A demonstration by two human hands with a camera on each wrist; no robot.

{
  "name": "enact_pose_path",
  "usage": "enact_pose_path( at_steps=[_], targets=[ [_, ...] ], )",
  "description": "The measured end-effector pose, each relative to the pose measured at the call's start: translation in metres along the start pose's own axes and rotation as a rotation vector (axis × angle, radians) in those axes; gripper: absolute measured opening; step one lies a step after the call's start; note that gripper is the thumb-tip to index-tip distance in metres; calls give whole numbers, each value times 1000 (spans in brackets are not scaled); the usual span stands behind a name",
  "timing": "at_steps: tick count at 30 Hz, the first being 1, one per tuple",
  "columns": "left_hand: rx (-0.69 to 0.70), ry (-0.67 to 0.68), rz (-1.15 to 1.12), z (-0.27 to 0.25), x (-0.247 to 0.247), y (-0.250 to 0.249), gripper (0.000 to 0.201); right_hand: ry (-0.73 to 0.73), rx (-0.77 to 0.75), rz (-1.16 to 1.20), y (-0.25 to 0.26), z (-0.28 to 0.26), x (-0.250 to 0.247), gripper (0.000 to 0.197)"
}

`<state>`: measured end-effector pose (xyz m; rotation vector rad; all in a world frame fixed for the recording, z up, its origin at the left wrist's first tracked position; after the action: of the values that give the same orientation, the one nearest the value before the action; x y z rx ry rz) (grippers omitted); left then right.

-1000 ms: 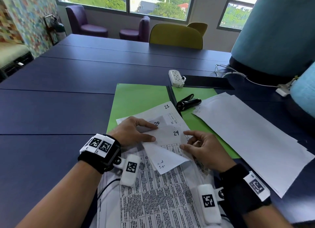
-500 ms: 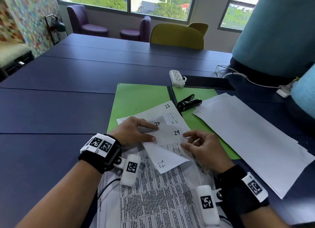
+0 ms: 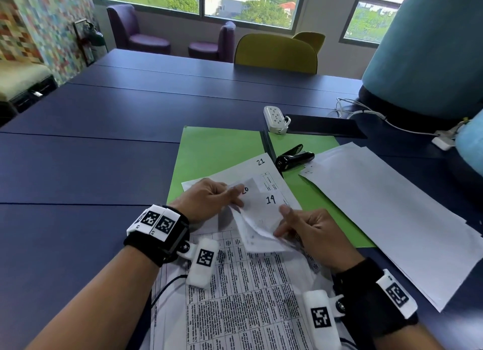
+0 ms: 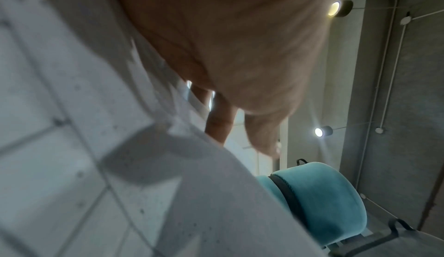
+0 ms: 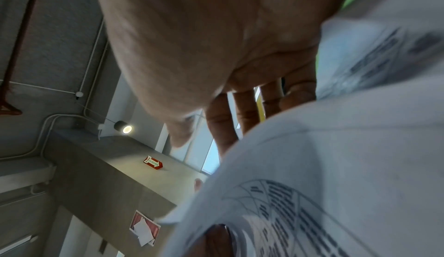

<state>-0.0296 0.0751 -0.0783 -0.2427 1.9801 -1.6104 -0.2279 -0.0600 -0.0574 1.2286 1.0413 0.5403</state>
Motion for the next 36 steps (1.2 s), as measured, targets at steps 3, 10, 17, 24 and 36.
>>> enact_pose_path(
  at_steps=[3, 10, 17, 24, 36],
  targets=[
    [25, -37, 16, 0, 0, 1, 46, -116, 7, 10, -6, 3, -3, 32],
    [-33, 22, -41, 0, -2, 1, 32, -187, -6, -70, -13, 10, -4, 18],
    [21, -48, -103, -5, 5, -1, 33, -191, -46, -182, -5, 5, -4, 15],
    [80, -47, -11, -5, 1, -4, 32, -173, -101, -316, 10, 0, 1, 21],
    [-113, -20, 221, -11, -9, -14, 6, -139, -69, -381, 24, -5, -34, 13]
  ],
)
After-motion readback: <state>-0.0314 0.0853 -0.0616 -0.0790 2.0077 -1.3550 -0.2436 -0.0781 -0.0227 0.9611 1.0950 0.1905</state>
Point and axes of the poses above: each hand's wrist, its own z-axis towards the middle knuckle, its own x-axis out of the palm, y = z × x, the point moved 2 cm from there along z, towards the middle knuckle, and after that the axes turned 1 degree about -z, right-handed, at the moved point
